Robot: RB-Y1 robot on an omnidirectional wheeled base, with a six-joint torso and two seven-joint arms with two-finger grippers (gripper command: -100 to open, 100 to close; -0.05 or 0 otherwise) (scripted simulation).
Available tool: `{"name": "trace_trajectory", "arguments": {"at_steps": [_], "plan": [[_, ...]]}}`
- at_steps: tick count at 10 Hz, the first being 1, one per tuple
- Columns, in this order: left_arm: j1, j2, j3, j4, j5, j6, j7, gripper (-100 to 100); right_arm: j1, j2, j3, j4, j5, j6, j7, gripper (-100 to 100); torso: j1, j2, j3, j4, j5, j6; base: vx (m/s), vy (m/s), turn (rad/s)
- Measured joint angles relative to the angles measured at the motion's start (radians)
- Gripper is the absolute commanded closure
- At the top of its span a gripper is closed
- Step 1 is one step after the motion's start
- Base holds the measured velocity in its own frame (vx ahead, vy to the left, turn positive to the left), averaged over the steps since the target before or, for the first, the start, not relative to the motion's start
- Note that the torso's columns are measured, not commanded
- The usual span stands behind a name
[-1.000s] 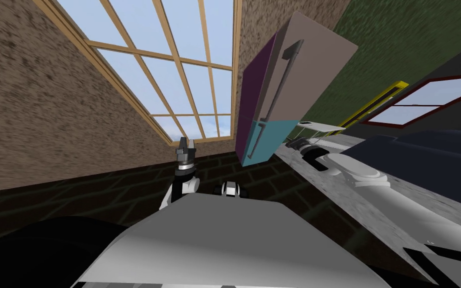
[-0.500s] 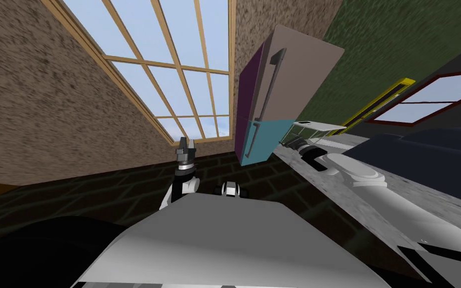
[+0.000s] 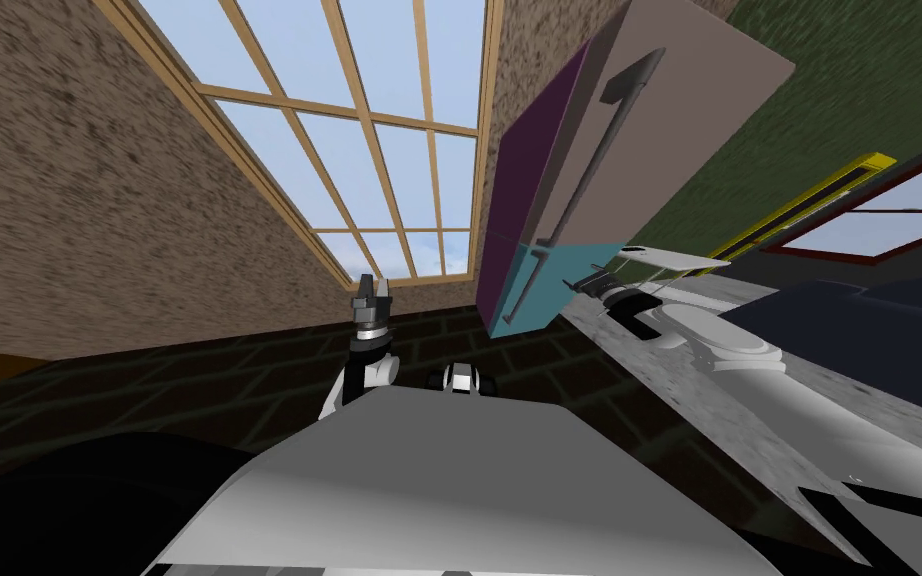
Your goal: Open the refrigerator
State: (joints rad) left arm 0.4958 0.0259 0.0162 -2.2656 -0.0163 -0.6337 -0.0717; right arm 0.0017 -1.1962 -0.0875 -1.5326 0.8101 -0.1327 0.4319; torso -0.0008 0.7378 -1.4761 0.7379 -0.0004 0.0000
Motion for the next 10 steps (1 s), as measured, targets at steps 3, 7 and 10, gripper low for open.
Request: {"name": "trace_trajectory", "arguments": {"at_steps": [3,7,10], "plan": [[0.0,0.0,0.0,0.0,0.0,0.0,0.0,0,-0.009,-0.012,-0.007,0.025,-0.028,0.002,-0.026,-100,0.002,0.001,0.001,0.001,0.001,0.0,0.149,0.161,0.066],[0.0,0.0,0.0,0.0,0.0,0.0,0.0,0,-0.022,-0.031,-0.006,0.048,-0.051,0.006,-0.051,-100,-0.005,0.002,0.001,0.001,-0.002,0.0,0.119,0.077,0.031],[-0.001,0.0,0.0,0.0,0.0,0.0,0.0,0,-0.027,-0.034,-0.007,0.037,-0.053,0.001,-0.055,100,-0.005,0.008,0.005,0.001,-0.001,0.0,-0.087,-0.15,0.011]]}}
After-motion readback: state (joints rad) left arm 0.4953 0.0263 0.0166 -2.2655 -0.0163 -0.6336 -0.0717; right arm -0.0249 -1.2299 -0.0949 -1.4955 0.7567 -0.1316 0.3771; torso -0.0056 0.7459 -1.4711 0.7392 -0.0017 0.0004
